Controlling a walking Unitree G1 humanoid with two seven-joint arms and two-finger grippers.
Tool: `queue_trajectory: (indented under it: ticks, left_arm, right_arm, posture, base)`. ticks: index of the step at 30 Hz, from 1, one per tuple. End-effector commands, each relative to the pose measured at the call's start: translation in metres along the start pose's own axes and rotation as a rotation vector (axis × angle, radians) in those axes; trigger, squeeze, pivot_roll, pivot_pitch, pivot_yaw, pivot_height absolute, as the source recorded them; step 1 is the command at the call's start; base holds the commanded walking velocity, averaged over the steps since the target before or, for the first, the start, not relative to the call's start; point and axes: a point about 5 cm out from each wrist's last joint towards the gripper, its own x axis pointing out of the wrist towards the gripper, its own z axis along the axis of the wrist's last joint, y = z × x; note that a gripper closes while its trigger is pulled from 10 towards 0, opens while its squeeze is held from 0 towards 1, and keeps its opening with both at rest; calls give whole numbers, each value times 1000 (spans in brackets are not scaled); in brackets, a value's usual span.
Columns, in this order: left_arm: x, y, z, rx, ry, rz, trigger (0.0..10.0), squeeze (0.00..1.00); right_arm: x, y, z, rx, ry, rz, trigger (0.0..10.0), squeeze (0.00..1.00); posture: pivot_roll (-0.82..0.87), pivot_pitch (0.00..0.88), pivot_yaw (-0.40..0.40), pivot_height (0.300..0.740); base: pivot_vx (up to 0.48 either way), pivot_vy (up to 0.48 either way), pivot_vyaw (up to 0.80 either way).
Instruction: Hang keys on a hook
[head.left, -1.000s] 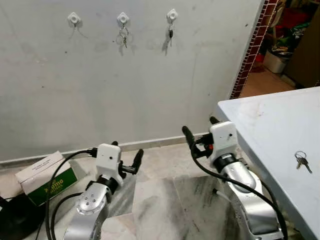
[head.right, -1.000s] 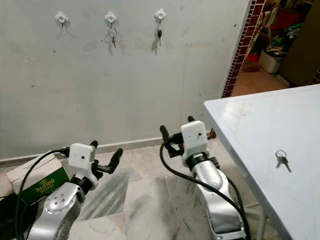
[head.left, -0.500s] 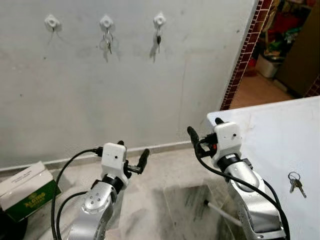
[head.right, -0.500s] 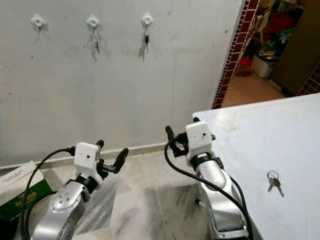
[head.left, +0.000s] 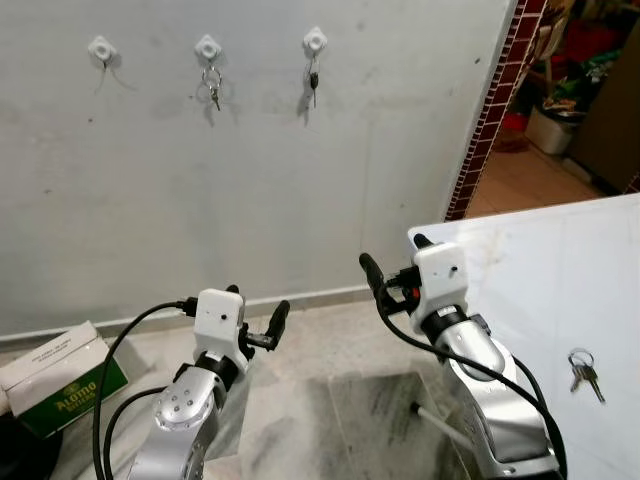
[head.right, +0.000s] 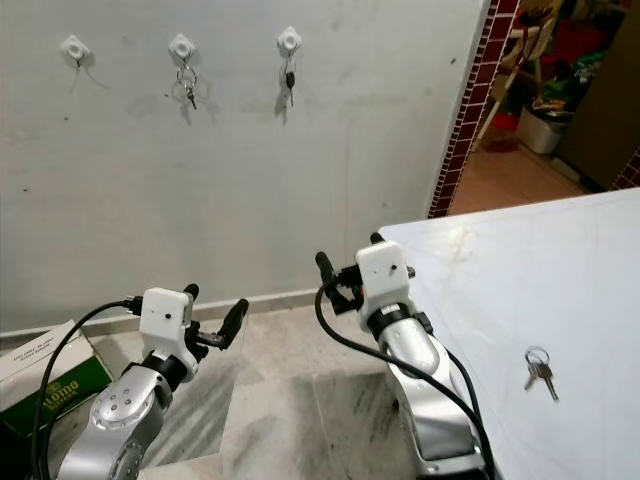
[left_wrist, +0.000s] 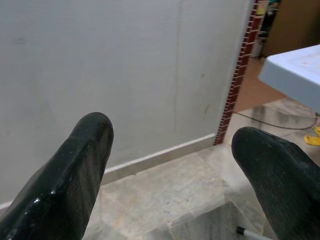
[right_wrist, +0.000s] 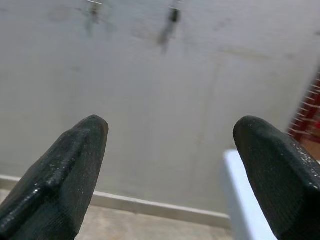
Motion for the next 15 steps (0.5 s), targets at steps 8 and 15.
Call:
queue_trajectory:
  ticks: [8,15]
  left_arm:
    - [2,1,3,4,-3,3,10000,0]
    - [5,8,5,-33,-2,24,10000,0]
  right_arm:
    - [8,-17,5,-35,-7,-69,10000,0]
    - [11,-21,6,-50,-4,-79,10000,0]
  posture:
    - [47,0,17,740]
    - [46,0,16,740]
  base:
    - [0,0,-800]
    - [0,0,-800]
